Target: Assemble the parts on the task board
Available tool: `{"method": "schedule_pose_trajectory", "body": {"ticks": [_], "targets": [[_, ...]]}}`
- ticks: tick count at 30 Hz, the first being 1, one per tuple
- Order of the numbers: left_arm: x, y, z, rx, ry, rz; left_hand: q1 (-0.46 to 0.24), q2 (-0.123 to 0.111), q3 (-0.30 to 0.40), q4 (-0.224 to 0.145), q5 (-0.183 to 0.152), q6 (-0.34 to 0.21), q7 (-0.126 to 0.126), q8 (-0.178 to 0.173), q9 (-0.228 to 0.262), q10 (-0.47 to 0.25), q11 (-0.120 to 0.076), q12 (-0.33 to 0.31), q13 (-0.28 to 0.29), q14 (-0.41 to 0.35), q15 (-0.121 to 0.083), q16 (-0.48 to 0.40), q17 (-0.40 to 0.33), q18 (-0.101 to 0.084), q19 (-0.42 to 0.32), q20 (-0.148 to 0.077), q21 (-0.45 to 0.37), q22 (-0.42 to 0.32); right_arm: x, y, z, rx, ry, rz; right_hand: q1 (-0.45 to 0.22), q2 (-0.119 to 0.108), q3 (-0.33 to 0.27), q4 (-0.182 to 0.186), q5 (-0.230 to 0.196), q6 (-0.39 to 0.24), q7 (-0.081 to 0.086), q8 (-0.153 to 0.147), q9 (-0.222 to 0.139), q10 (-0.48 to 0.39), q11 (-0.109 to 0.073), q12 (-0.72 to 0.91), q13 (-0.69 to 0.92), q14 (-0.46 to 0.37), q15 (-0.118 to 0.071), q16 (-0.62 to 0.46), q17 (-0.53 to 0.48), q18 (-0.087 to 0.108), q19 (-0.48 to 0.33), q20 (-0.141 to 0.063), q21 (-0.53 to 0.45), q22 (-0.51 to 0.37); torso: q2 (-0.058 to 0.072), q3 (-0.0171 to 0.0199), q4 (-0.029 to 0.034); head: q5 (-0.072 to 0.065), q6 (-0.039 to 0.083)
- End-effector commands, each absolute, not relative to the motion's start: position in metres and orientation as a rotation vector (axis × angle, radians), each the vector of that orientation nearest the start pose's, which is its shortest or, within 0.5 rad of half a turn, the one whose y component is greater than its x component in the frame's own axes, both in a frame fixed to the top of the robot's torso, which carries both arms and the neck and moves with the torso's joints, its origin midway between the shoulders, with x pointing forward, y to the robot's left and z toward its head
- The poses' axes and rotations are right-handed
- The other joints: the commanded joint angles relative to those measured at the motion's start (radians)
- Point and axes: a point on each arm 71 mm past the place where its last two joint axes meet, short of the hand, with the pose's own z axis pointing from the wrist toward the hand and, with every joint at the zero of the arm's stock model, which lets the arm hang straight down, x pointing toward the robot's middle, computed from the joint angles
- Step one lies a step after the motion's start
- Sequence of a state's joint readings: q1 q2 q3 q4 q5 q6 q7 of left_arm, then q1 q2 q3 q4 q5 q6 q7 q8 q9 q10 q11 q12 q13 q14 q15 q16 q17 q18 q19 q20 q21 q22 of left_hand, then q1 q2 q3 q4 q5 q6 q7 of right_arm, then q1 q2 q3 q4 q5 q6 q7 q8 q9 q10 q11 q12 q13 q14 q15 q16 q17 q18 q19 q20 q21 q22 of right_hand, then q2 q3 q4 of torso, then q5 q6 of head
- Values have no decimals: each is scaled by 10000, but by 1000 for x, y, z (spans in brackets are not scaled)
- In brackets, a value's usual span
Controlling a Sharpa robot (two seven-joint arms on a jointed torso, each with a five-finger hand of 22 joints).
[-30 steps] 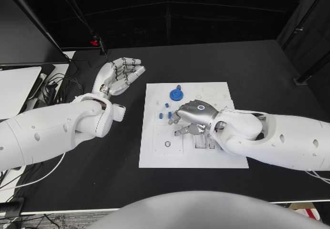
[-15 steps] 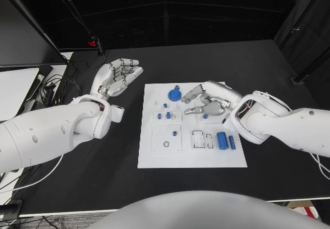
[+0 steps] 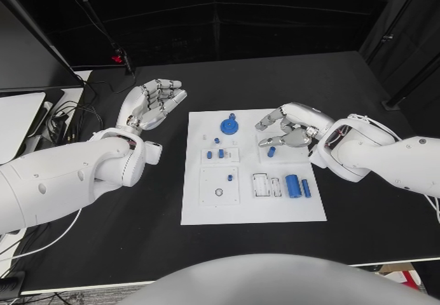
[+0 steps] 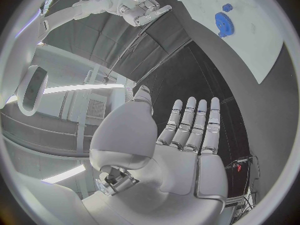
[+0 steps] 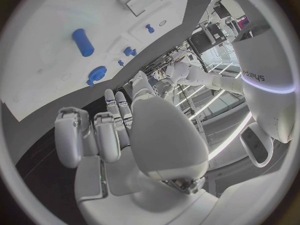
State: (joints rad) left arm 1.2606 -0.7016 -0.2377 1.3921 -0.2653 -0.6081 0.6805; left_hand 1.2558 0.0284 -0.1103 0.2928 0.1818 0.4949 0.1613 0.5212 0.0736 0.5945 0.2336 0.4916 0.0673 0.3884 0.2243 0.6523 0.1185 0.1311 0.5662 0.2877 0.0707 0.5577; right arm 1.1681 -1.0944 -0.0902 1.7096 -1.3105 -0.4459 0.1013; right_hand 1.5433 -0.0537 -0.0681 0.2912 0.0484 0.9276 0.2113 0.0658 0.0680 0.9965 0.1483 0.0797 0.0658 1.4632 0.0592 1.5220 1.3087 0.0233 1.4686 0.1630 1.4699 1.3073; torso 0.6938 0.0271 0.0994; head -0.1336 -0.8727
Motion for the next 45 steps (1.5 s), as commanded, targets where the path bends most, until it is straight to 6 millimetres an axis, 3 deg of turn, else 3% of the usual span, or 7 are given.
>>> {"method": "schedule_pose_trajectory", "body": {"ticks": [1, 9, 23, 45], "targets": [[495, 183, -193, -5530, 12134, -13724, -53, 56, -48, -4, 60, -62, 1142, 47, -9, -59, 9, 39, -16, -66, 18, 61, -9, -41, 57, 16, 49, -15, 430, -259, -194, -1749, 16709, 6701, -62, -112, 129, 2, -6, -21, -29, 63, 17, -52, -12, 76, 14, 800, 46, -59, 1383, 80, 361, 58, -73, 2118, 1, 3, 6, -31, 1], [495, 184, -194, -5545, 12134, -13682, -53, 56, -48, -4, 60, -62, 1142, 47, -9, -59, 9, 39, -16, -66, 18, 61, -9, -41, 57, 16, 49, -15, 430, -259, -200, -2126, 17412, 5778, -297, -308, 388, 8, -9, 31, -57, 97, 25, 107, -60, 274, 35, 755, 4, -141, 1190, 107, 312, 26, -169, 2069, 5, 3, -8, -40, 1], [495, 184, -194, -5558, 12156, -13684, -40, 89, -52, -11, 70, -67, 1142, 65, -12, -60, 9, 59, -13, -66, 18, 79, -25, -42, 60, 16, 49, -24, 433, -254, -206, -2632, 17726, 4704, 67, -357, 703, -41, -18, 130, -195, 136, 29, 239, -163, 405, 16, 753, -76, -152, 1154, 122, 283, -45, -232, 2034, 8, 5, 9, -68, 1], [495, 185, -195, -5567, 12165, -13672, -21, 120, -63, -15, 87, -64, 1140, 91, -14, -54, 7, 88, -10, -61, 18, 106, -45, -43, 63, 16, 50, -36, 434, -249, -210, -2773, 18232, 4108, 446, 24, 861, -19, -16, 1260, -564, 544, 123, 1552, -555, 711, -20, 778, -409, -128, 1196, 111, 323, -349, -202, 2046, 3, 6, 4, -100, 1]]}}
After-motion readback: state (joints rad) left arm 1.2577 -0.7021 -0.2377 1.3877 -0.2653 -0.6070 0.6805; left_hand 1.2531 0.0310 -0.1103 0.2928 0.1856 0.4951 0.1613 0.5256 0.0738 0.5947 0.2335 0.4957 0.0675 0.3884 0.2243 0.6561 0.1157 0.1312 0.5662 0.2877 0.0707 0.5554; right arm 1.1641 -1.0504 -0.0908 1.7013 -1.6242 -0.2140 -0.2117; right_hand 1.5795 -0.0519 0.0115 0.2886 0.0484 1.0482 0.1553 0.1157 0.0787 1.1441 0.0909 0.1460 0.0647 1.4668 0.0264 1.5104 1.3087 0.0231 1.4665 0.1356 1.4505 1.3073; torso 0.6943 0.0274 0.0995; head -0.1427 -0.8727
